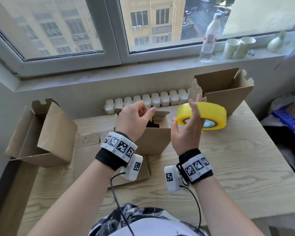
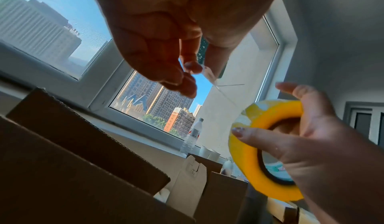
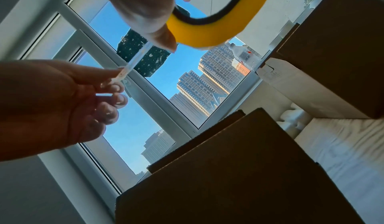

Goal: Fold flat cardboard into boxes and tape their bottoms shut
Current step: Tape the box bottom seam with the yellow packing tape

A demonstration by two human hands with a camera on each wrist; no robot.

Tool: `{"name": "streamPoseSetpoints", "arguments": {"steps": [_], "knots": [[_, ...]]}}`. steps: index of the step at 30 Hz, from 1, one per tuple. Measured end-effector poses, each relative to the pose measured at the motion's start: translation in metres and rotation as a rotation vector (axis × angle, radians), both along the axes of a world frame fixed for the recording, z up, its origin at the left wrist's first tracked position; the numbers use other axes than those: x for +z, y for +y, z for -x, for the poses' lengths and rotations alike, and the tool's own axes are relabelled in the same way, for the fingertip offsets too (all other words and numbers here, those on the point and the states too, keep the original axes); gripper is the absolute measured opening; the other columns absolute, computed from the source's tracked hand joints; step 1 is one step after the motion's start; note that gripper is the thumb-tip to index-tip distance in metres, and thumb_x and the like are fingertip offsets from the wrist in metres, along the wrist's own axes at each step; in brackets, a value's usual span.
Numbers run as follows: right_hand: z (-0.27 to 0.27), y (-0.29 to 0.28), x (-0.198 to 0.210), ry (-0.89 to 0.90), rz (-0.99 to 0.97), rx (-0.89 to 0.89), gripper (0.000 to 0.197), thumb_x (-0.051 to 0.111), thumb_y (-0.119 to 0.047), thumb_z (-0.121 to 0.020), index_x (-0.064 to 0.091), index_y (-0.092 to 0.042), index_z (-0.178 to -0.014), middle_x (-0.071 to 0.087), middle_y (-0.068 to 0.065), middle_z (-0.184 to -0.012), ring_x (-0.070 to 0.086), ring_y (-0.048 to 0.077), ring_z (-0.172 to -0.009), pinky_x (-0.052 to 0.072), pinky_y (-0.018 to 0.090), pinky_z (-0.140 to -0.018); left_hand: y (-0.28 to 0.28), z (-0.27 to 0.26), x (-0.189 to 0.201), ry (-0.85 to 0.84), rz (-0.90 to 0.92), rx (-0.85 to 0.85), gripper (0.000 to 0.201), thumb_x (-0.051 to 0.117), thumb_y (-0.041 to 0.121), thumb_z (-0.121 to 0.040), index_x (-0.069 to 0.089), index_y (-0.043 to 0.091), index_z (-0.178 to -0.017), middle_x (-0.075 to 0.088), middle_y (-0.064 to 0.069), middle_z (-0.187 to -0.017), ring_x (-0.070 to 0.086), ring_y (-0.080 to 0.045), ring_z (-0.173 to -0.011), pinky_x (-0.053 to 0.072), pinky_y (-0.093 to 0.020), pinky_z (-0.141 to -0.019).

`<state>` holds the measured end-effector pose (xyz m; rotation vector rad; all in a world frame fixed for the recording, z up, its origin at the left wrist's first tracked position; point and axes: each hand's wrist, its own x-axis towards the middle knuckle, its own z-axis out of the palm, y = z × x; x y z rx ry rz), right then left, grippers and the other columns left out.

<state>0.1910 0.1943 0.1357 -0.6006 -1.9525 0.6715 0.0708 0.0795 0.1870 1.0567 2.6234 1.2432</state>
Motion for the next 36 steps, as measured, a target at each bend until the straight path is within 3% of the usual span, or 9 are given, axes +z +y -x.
{"name": "streamPoseSetpoints", "arguments": {"steps": [5, 10, 13, 18, 21, 25, 28, 32, 36], "knots": [[0.003, -0.005, -0.003, -0.051, 0.001, 0.030, 0.081, 0.064, 0.011, -0.075, 0.028, -0.028, -0.136, 0.023, 0.018, -0.159, 0.038, 0.039, -0.136, 0.039, 0.039, -0.106, -0.004, 0.003, -0.010, 0.047, 0.059, 0.015, 0.037, 0.050, 0.045, -0.098, 0.044, 0.022, -0.071, 0.057, 0.001, -0.062, 0.063, -0.019, -0.053, 0.053, -0.044, -0.059], [0.002, 0.001, -0.016, -0.148, -0.155, -0.028, 0.079, 0.055, 0.014, -0.069, 0.033, -0.023, -0.135, 0.036, 0.018, -0.152, 0.047, 0.038, -0.125, 0.043, 0.048, -0.096, -0.014, 0.016, -0.002, 0.198, 0.148, 0.020, 0.034, 0.047, 0.043, -0.101, 0.049, 0.016, -0.080, 0.056, 0.002, -0.062, 0.057, -0.021, -0.059, 0.041, -0.035, -0.060], [0.002, 0.006, -0.021, -0.236, -0.342, -0.107, 0.074, 0.052, 0.011, -0.072, 0.036, -0.023, -0.135, 0.060, 0.019, -0.119, 0.052, 0.037, -0.099, 0.043, 0.051, -0.089, -0.028, 0.026, 0.001, 0.228, 0.158, 0.026, 0.034, 0.047, 0.043, -0.101, 0.049, 0.016, -0.081, 0.057, 0.001, -0.061, 0.058, -0.023, -0.059, 0.044, -0.036, -0.063], [0.002, 0.014, -0.026, -0.379, -0.420, -0.169, 0.085, 0.060, 0.013, -0.066, 0.037, -0.028, -0.137, 0.051, 0.008, -0.089, 0.040, 0.023, -0.083, 0.039, 0.052, -0.097, -0.051, 0.045, -0.003, 0.151, 0.119, 0.077, 0.032, 0.045, 0.042, -0.102, 0.051, 0.019, -0.080, 0.058, 0.001, -0.061, 0.062, -0.023, -0.057, 0.054, -0.042, -0.067], [0.010, 0.007, -0.026, -0.390, -0.352, -0.173, 0.090, 0.056, 0.015, -0.065, 0.034, -0.026, -0.142, 0.052, 0.007, -0.086, 0.045, 0.025, -0.076, 0.041, 0.048, -0.094, -0.054, 0.049, -0.009, 0.038, 0.112, 0.074, 0.031, 0.042, 0.036, -0.104, 0.051, 0.017, -0.081, 0.061, 0.000, -0.063, 0.064, -0.019, -0.051, 0.055, -0.039, -0.059], [0.018, -0.001, -0.031, -0.361, -0.146, -0.155, 0.103, 0.053, 0.019, -0.059, 0.025, -0.025, -0.148, 0.055, 0.001, -0.079, 0.053, 0.025, -0.072, 0.037, 0.040, -0.091, -0.056, 0.049, -0.013, -0.415, -0.046, 0.043, 0.034, 0.037, 0.018, -0.106, 0.048, 0.012, -0.074, 0.063, -0.009, -0.065, 0.062, -0.026, -0.048, 0.046, -0.031, -0.044], [0.020, -0.005, -0.030, -0.240, 0.064, -0.188, 0.103, 0.051, 0.022, -0.063, 0.019, -0.021, -0.151, 0.060, 0.004, -0.096, 0.054, 0.029, -0.082, 0.040, 0.043, -0.097, -0.061, 0.048, -0.003, -0.604, -0.114, -0.055, 0.035, 0.035, 0.012, -0.106, 0.046, 0.009, -0.073, 0.061, -0.012, -0.064, 0.058, -0.026, -0.046, 0.040, -0.026, -0.041], [0.028, -0.006, -0.023, -0.056, 0.391, -0.229, 0.081, 0.052, 0.012, -0.075, 0.025, -0.023, -0.142, 0.056, -0.004, -0.108, 0.059, 0.032, -0.109, 0.048, 0.041, -0.095, -0.055, 0.046, 0.014, -0.555, -0.184, -0.172, 0.032, 0.034, 0.014, -0.107, 0.049, 0.007, -0.079, 0.060, -0.010, -0.063, 0.054, -0.026, -0.044, 0.037, -0.026, -0.040], [0.036, 0.016, -0.023, -0.034, 0.504, -0.347, 0.050, 0.061, 0.004, -0.074, 0.052, -0.013, -0.120, 0.068, 0.007, -0.089, 0.061, 0.032, -0.085, 0.051, 0.034, -0.082, -0.038, 0.032, 0.032, -0.447, -0.248, -0.331, 0.034, 0.035, 0.017, -0.106, 0.051, 0.008, -0.078, 0.060, -0.007, -0.065, 0.054, -0.028, -0.046, 0.039, -0.029, -0.042]]}}
